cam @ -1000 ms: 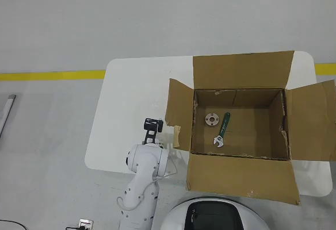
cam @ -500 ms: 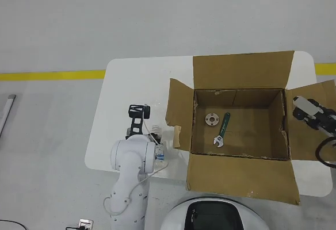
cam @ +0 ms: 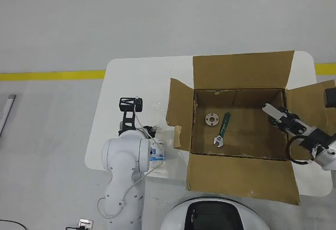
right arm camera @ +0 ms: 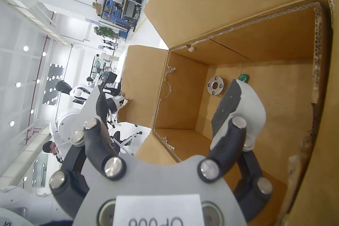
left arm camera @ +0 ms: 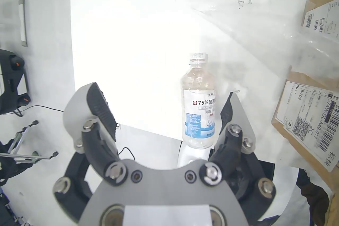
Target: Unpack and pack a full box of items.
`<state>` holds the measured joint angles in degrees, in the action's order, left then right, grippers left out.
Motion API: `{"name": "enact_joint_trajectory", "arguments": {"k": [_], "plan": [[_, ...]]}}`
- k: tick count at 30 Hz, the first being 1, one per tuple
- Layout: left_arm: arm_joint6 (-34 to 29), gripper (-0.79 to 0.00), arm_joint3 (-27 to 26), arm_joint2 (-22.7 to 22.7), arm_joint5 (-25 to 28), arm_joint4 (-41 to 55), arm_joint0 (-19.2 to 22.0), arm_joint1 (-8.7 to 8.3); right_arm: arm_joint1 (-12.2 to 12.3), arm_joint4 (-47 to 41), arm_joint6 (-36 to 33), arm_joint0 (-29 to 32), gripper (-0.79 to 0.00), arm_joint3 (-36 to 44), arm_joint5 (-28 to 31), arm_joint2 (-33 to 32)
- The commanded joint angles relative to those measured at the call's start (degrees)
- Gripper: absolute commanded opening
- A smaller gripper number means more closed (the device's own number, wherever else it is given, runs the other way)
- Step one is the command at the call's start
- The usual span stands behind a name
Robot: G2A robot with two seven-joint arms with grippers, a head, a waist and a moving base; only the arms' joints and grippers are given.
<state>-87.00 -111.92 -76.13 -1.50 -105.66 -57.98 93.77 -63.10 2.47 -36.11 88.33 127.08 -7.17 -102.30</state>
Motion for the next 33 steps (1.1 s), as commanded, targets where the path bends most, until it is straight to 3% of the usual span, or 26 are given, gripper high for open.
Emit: {"name": "enact_joint_trajectory", "arguments": {"k": [1,4,8,12,18,33], "plan": [[0.0,0.0,0.0,0.0,0.0,0.0,0.0,0.0,0.0,0.3,-0.2,0.0,0.0,0.4,0.5,0.5],[0.0,0.0,0.0,0.0,0.0,0.0,0.0,0.0,0.5,7.8,-2.7,-1.5,0.0,1.2,-1.4,3.0],[0.0,0.0,0.0,0.0,0.0,0.0,0.0,0.0,1.1,21.1,-8.8,-6.8,0.0,0.4,-9.1,10.0],[0.0,0.0,0.0,0.0,0.0,0.0,0.0,0.0,1.7,34.5,-19.9,-14.7,0.0,-2.4,-18.2,18.3],[0.0,0.0,0.0,0.0,0.0,0.0,0.0,0.0,2.1,51.1,-35.5,-24.3,0.0,-7.7,-24.0,27.6],[0.0,0.0,0.0,0.0,0.0,0.0,0.0,0.0,2.1,51.5,-35.7,-24.6,0.0,-7.8,-24.4,27.9]]}}
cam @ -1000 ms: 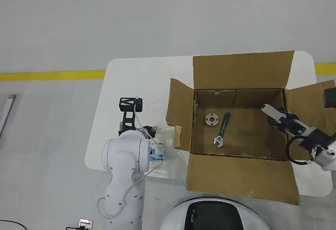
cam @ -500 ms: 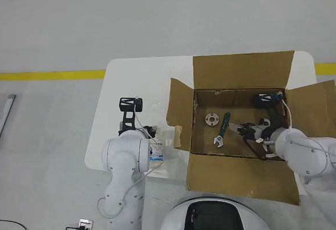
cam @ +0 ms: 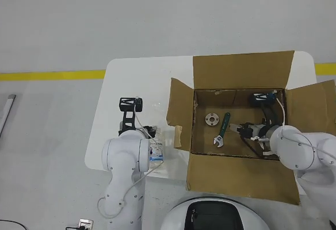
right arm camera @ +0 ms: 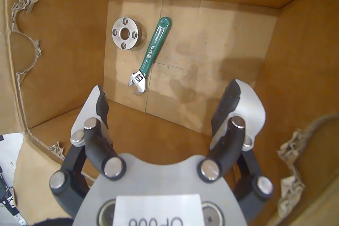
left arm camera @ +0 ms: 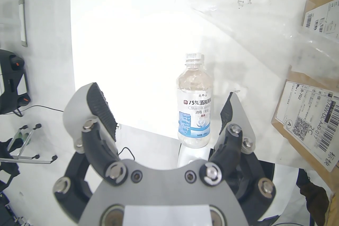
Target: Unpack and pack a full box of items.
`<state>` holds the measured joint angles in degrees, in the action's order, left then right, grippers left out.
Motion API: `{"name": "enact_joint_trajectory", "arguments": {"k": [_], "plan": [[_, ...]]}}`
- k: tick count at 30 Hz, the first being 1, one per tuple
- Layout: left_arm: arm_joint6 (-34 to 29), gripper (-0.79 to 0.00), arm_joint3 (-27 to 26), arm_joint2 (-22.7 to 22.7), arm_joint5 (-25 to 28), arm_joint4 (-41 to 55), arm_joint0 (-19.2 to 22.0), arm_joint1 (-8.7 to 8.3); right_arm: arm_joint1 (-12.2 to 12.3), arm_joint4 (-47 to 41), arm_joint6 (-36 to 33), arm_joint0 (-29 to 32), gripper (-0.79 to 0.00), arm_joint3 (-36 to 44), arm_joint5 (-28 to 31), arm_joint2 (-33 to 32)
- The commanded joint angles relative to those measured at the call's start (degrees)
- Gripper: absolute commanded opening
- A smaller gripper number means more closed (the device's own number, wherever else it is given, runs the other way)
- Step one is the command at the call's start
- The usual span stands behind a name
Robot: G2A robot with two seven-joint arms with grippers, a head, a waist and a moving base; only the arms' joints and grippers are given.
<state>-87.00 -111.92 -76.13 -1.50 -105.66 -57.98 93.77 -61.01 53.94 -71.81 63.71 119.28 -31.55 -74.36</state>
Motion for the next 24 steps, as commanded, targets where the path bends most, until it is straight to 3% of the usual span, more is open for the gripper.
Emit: {"name": "enact_joint_trajectory", "arguments": {"k": [1,4,12,18,24], "plan": [[0.0,0.0,0.0,0.0,0.0,0.0,0.0,0.0,0.0,0.0,0.0,0.0,0.0,0.0,0.0,0.0],[0.0,0.0,0.0,0.0,0.0,0.0,0.0,0.0,0.2,5.9,1.0,0.5,0.0,-1.2,0.5,0.9],[0.0,0.0,0.0,0.0,0.0,0.0,0.0,0.0,-0.8,0.6,1.1,-2.8,0.0,-4.9,3.9,4.5],[0.0,0.0,0.0,0.0,0.0,0.0,0.0,0.0,-2.0,6.1,0.5,-7.2,0.0,-8.7,-1.4,10.4],[0.0,0.0,0.0,0.0,0.0,0.0,0.0,0.0,-3.8,10.3,2.2,-10.1,0.0,-12.0,-3.1,15.7]]}}
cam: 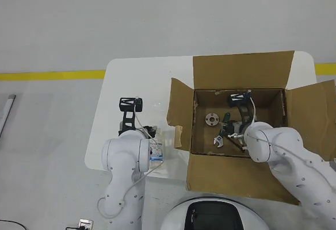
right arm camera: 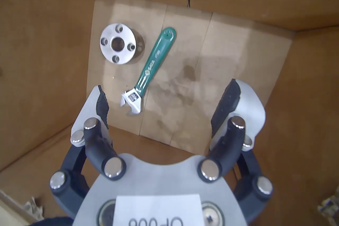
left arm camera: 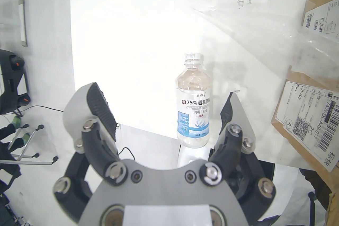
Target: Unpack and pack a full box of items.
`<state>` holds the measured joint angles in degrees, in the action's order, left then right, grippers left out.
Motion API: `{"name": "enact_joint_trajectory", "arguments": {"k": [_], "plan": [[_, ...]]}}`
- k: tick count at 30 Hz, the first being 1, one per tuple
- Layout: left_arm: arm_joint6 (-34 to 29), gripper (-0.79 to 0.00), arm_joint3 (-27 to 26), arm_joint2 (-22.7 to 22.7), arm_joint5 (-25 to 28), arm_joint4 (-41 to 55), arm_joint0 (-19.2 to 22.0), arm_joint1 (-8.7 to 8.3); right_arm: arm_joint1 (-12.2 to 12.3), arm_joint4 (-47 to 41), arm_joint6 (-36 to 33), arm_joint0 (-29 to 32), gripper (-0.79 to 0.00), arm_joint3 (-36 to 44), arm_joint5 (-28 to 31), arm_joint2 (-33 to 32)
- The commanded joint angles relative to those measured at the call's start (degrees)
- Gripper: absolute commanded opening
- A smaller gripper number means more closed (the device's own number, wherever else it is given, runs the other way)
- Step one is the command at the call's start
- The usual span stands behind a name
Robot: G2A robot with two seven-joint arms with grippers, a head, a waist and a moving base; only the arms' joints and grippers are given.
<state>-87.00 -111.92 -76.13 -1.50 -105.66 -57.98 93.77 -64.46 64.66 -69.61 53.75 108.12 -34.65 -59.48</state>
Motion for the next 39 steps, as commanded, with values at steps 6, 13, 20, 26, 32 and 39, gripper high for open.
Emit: {"name": "enact_joint_trajectory", "arguments": {"k": [6,13,20,26,32,39], "plan": [[0.0,0.0,0.0,0.0,0.0,0.0,0.0,0.0,-1.4,-1.1,0.3,-1.3,0.0,-2.5,-0.4,2.1],[0.0,0.0,0.0,0.0,0.0,0.0,0.0,0.0,-1.4,-1.1,0.3,-1.3,0.0,-2.5,-0.4,2.1],[0.0,0.0,0.0,0.0,0.0,0.0,0.0,0.0,-2.0,-0.1,4.2,-0.1,0.0,-2.3,-2.1,2.8],[0.0,0.0,0.0,0.0,0.0,0.0,0.0,0.0,-3.6,1.3,5.6,-1.5,0.0,-4.6,-5.6,5.1],[0.0,0.0,0.0,0.0,0.0,0.0,0.0,0.0,-5.1,0.6,6.0,-3.1,-0.403,-8.5,-6.0,5.7],[0.0,0.0,0.0,0.0,0.0,0.0,0.0,0.0,-6.6,0.6,4.9,-4.3,-0.403,-11.6,-4.9,5.9]]}}
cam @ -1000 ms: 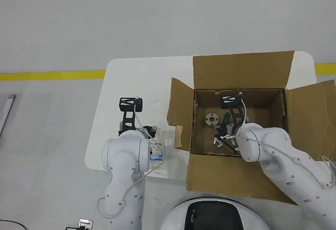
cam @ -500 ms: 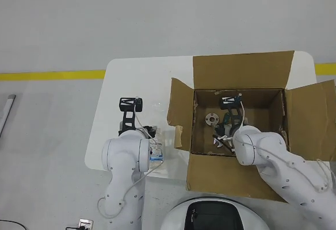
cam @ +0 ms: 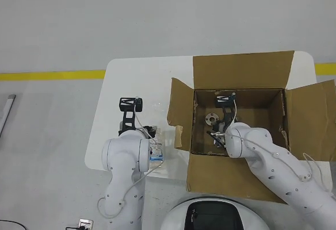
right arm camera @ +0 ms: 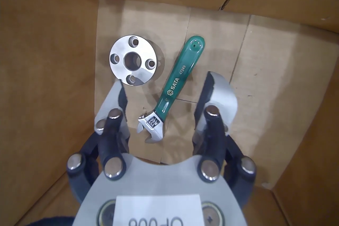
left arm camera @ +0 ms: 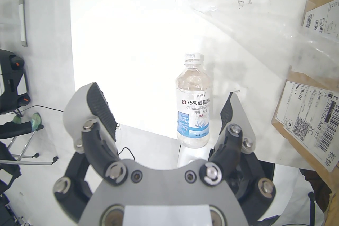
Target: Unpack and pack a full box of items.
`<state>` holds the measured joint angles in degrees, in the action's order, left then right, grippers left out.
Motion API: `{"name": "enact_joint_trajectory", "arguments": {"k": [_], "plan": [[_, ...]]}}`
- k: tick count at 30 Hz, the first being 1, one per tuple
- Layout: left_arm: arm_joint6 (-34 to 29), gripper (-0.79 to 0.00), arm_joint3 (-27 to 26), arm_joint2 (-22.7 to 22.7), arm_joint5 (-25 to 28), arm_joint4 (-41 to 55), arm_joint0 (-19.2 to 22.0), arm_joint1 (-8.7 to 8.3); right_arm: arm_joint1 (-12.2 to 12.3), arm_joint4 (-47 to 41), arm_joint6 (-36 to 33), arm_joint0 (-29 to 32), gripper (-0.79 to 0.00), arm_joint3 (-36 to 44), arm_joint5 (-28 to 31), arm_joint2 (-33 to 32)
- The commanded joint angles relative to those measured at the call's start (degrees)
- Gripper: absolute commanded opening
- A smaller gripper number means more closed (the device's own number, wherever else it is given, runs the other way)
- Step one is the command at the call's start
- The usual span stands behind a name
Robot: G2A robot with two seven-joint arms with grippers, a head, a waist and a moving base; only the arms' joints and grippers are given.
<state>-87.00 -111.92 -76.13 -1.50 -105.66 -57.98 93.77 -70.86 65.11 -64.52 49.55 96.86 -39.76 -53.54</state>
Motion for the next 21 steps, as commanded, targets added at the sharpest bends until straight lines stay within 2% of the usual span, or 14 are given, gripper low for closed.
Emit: {"name": "enact_joint_trajectory", "arguments": {"k": [1,5,9,12,21], "plan": [[0.0,0.0,0.0,0.0,0.0,0.0,0.0,0.0,-0.4,0.2,-0.3,-0.1,-0.4,-0.7,0.3,-0.1],[0.0,0.0,0.0,0.0,0.0,0.0,0.0,0.0,-1.1,0.9,-1.1,0.0,-0.382,-1.5,1.1,-0.5],[0.0,0.0,0.0,0.0,0.0,0.0,0.0,0.0,-1.7,2.0,-1.7,0.5,-0.305,-1.6,1.7,-1.2],[0.0,0.0,0.0,0.0,0.0,0.0,0.0,0.0,-2.2,2.9,-2.3,1.1,-0.299,-1.4,2.2,-1.9],[0.0,0.0,0.0,0.0,0.0,0.0,0.0,0.0,-3.7,5.8,-3.7,2.4,-0.345,-1.8,3.7,-3.6]]}}
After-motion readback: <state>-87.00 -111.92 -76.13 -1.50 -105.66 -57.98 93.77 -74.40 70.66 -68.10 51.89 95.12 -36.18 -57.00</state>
